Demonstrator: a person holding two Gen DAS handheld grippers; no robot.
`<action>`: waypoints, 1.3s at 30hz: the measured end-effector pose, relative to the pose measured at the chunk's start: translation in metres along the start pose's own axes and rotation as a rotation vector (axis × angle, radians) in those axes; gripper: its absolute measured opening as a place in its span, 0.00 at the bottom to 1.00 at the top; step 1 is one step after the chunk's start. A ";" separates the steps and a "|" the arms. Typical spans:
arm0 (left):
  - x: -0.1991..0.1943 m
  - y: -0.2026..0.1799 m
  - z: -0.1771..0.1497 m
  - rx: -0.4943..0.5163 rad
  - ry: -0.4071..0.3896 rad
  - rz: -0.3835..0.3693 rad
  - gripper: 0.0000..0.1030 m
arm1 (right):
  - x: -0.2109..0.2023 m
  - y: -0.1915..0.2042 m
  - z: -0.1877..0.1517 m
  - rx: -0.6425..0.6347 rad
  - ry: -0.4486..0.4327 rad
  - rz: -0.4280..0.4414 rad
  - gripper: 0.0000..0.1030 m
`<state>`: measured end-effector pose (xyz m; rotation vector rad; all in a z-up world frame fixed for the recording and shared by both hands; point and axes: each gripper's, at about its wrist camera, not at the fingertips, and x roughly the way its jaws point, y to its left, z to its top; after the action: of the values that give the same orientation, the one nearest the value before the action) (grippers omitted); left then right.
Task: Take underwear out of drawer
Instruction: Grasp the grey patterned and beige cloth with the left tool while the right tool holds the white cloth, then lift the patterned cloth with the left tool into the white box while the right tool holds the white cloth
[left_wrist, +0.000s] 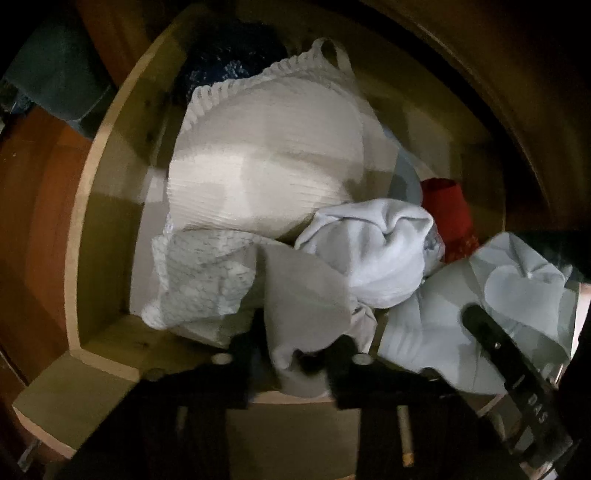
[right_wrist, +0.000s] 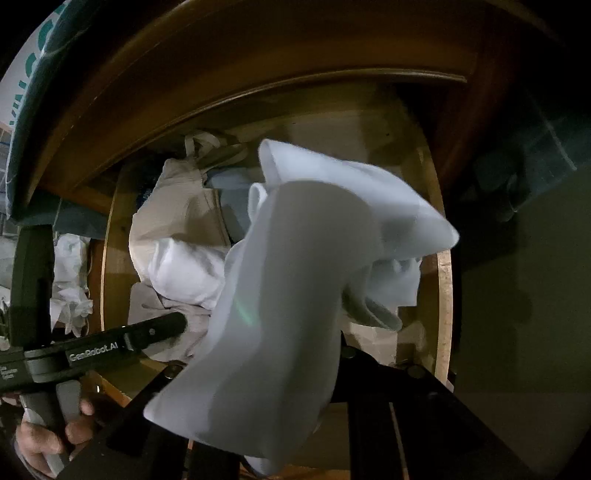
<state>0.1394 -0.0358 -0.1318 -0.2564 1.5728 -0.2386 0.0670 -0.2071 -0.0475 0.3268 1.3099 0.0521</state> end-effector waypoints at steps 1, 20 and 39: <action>-0.003 0.002 -0.002 0.007 -0.013 -0.004 0.17 | -0.001 0.000 0.000 -0.003 -0.002 -0.001 0.12; -0.099 -0.009 -0.042 0.159 -0.238 -0.017 0.11 | -0.003 -0.001 -0.001 -0.006 -0.020 -0.006 0.12; -0.228 -0.059 -0.082 0.396 -0.490 -0.003 0.11 | -0.002 -0.009 0.001 -0.005 -0.017 0.007 0.13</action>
<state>0.0614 -0.0222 0.1049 -0.0015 1.0138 -0.4466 0.0656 -0.2166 -0.0477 0.3265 1.2918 0.0585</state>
